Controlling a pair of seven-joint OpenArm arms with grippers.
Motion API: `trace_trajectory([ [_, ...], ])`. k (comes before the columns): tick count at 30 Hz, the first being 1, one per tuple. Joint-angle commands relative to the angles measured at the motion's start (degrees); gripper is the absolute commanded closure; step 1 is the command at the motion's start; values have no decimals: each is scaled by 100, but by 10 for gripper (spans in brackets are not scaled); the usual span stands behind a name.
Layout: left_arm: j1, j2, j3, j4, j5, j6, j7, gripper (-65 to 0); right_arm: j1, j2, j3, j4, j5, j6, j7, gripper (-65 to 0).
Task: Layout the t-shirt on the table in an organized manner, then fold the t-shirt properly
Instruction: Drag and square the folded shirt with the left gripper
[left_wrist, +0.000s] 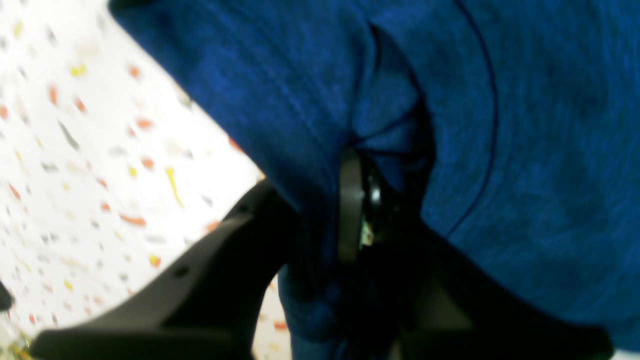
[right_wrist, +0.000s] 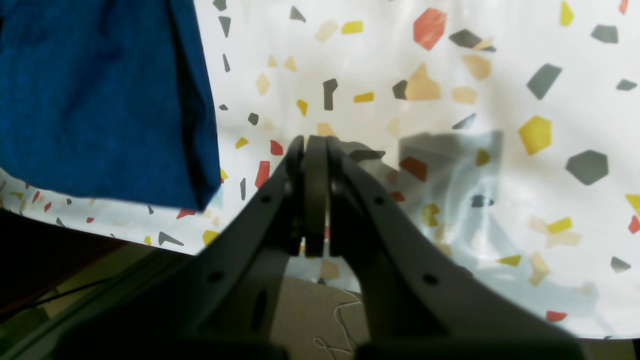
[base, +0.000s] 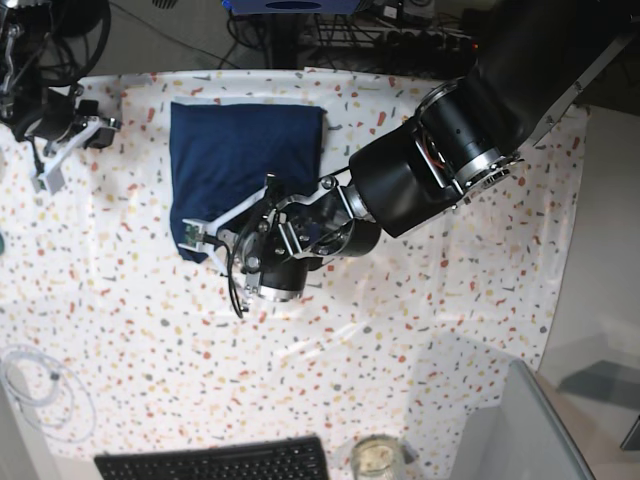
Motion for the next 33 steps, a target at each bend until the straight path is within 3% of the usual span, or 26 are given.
trace_trajectory([
  [1,-139,45,-36,67,32,34,11,0,22,89,26,91,94,5,68,0],
  [22,-315,54,-36,102,93,34,29,0,31,89,26,91,94,5,68,0],
  [28,-429,54,-36,111,41,34,29,-296,31,97,26,91,94,5,68,0],
  [33,-544,72,-28,120,41,34,20,-476,31,106,26,91,94,5,68,0],
])
